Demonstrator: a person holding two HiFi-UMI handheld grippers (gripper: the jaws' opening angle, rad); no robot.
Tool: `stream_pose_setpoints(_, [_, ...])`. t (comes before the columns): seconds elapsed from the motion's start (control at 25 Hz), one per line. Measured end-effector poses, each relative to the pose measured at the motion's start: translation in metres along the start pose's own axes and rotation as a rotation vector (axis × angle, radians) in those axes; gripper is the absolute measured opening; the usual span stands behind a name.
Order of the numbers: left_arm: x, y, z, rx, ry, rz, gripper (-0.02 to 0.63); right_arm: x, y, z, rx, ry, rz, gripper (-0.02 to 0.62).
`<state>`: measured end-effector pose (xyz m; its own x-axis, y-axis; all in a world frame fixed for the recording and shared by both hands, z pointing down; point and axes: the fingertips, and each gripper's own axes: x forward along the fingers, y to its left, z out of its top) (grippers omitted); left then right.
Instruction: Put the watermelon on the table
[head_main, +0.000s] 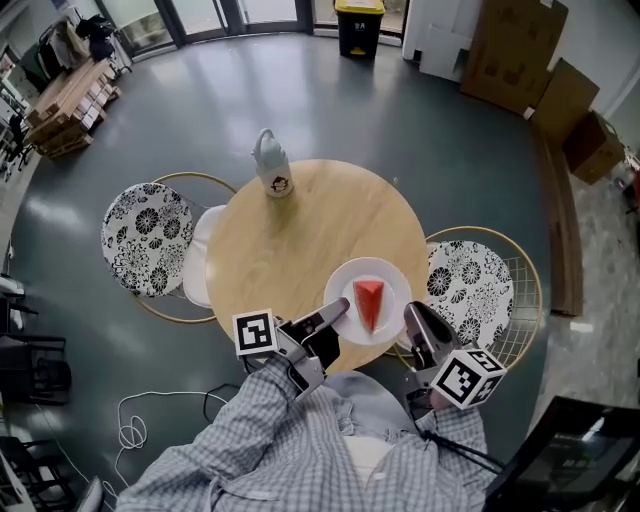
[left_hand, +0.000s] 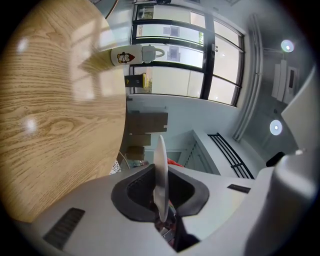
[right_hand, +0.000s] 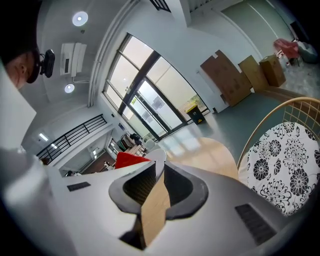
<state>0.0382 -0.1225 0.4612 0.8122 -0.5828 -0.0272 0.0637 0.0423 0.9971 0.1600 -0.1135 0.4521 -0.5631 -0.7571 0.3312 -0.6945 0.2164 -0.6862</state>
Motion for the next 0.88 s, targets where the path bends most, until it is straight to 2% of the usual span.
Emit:
stream_pose_setpoints(0.36, [0.024, 0.013, 0.010, 0.022, 0.019, 0.041, 0.041, 0.013, -0.027, 0.007, 0.019, 0.021, -0.014, 0.058])
stream_pose_setpoints(0.88, [0.066, 0.045, 0.022, -0.009, 0.085, 0.090, 0.041, 0.031, -0.077, 0.009, 0.056, 0.016, -0.093, 0.058])
